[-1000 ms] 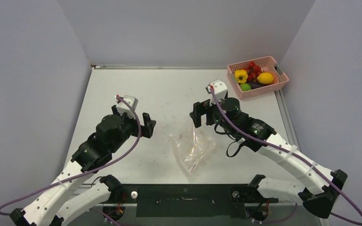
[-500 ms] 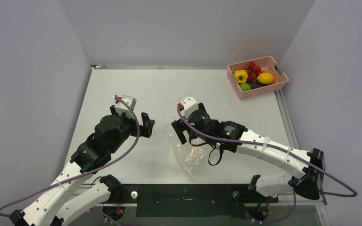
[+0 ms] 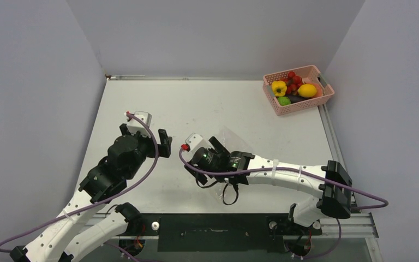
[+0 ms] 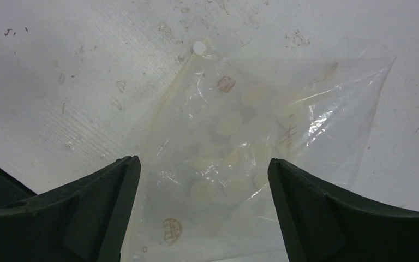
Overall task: Place the food in the zip-top bag and seal the zipper
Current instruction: Pick up the zipper food storage bag at the center of the board.
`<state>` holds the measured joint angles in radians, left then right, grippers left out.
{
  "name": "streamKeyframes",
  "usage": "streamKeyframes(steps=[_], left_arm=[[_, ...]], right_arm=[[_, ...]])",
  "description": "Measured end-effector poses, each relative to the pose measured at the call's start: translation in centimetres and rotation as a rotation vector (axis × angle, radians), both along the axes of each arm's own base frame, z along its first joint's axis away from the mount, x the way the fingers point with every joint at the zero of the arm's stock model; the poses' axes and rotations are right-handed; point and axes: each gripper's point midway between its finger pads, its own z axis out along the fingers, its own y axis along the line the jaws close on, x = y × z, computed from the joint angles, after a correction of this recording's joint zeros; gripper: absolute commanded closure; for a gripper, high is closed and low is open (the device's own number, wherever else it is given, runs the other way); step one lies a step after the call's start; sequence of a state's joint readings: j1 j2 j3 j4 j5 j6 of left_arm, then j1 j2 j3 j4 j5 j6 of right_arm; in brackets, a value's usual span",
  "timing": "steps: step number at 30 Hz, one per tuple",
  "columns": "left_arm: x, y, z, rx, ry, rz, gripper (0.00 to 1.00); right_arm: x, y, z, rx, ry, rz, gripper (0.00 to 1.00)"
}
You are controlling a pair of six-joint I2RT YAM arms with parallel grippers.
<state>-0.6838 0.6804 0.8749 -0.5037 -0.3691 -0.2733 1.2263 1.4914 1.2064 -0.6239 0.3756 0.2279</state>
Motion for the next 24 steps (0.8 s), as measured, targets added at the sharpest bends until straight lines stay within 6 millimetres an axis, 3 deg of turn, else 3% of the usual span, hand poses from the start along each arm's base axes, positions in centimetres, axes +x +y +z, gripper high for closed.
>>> streamKeyframes(steps=[5,14,24], left_arm=[[0.2,2.4,0.1,0.024,-0.014,0.116,0.04],[-1.3,7.0,3.2,-0.065,-0.145,0.276,0.04],[-1.4,7.9,3.3,-0.072,-0.154,0.321,0.04]], right_arm=[[-0.5,0.7,-0.8,-0.044,-0.014,0.013,0.09],[-2.3,1.9,-3.3,-0.175,-0.058,0.042,0.09],[-3.4,3.1,-4.3,-0.274,-0.131,0.061,0.09]])
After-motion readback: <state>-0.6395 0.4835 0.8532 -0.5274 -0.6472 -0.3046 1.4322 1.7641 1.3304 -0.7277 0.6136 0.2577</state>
